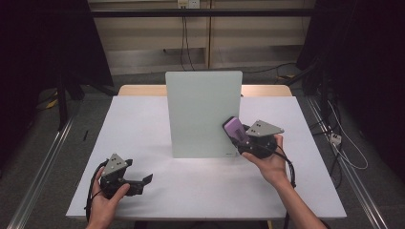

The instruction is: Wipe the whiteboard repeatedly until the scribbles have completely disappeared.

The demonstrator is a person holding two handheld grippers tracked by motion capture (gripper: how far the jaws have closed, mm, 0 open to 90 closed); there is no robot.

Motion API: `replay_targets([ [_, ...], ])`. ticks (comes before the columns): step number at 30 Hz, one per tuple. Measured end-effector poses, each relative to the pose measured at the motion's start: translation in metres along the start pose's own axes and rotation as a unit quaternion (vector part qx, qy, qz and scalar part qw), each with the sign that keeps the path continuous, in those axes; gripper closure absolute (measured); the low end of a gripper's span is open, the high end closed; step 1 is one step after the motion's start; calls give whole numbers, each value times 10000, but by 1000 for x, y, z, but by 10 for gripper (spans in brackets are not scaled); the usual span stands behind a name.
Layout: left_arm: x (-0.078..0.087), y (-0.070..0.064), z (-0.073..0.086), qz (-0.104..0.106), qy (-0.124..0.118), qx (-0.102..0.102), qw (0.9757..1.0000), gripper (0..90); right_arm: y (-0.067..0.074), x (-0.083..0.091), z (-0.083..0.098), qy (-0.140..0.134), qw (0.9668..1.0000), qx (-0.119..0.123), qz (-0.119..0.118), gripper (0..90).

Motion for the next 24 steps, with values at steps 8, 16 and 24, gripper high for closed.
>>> replay_targets([
  [8,0,0,0,1,9,16,10000,56,11,0,16,227,9997,34,-94,421],
  [16,0,0,0,8,-14,25,10000,56,34,-7,31,576,9975,84,-389,421],
  [24,0,3,2,-15,14,115,9999,56,27,-10,13,373,9987,-44,-341,421],
])
Point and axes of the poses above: each handheld gripper's, and its own axes: x roughly backward along the jaws, z roughly out of its underside, y roughly to its left, the point moved 9 cm from there along -x, roughly forward along the jaws, and after that the axes turned 14 degrees about -y, right-handed, at the moved point
